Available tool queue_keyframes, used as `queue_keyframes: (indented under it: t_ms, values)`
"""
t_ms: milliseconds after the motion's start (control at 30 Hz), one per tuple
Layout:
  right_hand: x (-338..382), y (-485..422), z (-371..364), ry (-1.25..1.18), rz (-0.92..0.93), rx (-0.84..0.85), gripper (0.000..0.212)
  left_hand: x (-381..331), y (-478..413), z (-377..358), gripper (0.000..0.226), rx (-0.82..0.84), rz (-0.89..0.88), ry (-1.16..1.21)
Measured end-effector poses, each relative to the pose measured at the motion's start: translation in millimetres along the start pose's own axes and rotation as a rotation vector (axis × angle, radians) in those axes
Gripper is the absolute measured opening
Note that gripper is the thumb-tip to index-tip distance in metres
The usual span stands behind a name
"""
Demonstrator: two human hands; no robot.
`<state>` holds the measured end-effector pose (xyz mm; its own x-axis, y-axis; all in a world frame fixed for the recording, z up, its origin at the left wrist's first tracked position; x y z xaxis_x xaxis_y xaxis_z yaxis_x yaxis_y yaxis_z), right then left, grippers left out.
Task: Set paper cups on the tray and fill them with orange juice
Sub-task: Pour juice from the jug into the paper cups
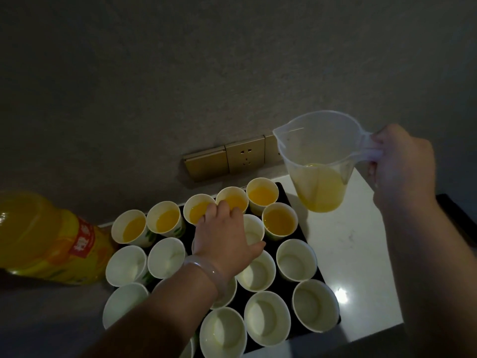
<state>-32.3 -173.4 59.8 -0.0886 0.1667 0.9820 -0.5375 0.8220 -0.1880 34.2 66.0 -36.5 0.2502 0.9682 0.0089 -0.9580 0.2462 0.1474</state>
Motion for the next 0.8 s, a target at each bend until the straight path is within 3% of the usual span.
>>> queue_keyframes:
  t_ms: [300, 433, 667, 800]
  values:
    - [-4, -1, 0, -0.005, 0.006, 0.025, 0.015, -3, 0, -5, 0.064, 0.021, 0.012, 0.028]
    - [0, -2, -1, 0.067, -0.002, 0.011, 0.024, -1, 0, 1, 0.059, -0.003, 0.011, 0.105]
    - [8, -2, -6, 0.047, 0.009, 0.015, 0.026, 5, 5, 19, 0.051, -0.033, -0.02, 0.552]
    - [17, -3, -12, 0.053, 0.074, 0.112, 0.023, 14, 1, 38, 0.049, -0.096, -0.003, 0.728]
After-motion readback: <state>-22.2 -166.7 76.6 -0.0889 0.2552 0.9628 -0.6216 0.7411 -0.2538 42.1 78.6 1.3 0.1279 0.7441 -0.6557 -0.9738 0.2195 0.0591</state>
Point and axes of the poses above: each hand's wrist, its own y-axis away from the middle knuckle, its own z-axis out of the back of the hand, x = y × z, the point moved 6 cm from there along -y, towards the middle knuckle, and after that the axes turned 15 degrees about z, right-handed, at the moved point
